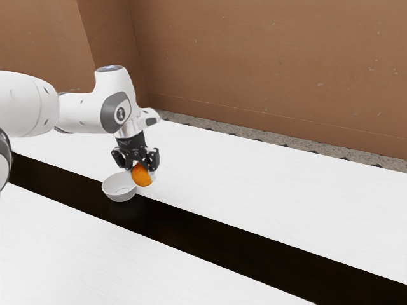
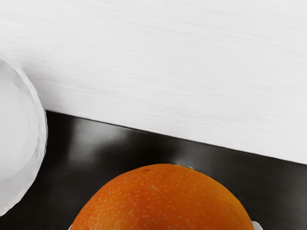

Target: Place the pear in the bowl.

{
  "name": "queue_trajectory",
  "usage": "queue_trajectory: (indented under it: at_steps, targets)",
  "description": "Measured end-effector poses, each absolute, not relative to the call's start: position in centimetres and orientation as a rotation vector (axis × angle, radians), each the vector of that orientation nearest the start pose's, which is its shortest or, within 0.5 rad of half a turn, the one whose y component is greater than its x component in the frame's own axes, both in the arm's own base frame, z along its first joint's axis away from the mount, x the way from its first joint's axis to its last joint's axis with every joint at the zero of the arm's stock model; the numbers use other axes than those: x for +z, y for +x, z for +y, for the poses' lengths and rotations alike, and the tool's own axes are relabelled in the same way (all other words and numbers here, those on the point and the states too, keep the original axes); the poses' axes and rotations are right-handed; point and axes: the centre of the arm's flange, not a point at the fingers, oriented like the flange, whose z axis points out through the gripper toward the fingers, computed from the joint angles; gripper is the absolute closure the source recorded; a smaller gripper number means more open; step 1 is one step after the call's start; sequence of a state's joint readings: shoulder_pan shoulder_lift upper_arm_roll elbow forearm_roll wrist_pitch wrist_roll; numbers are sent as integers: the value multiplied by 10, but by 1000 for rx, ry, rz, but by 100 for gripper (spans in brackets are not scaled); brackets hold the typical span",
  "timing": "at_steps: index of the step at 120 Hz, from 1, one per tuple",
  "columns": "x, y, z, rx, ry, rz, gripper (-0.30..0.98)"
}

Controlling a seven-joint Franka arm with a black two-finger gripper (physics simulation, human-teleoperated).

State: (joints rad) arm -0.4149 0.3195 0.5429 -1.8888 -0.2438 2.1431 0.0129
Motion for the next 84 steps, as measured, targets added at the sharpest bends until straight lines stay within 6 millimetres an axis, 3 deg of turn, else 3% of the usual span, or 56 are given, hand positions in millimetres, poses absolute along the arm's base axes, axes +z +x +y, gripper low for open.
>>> queue_trajectory:
  at_steps: [12, 40, 84]
  targets:
    - [362, 609, 80, 27, -3127, -415, 43]
    - [354, 600, 127, 79, -3075, -501, 43]
    - [319, 616, 134, 140, -3026, -501, 43]
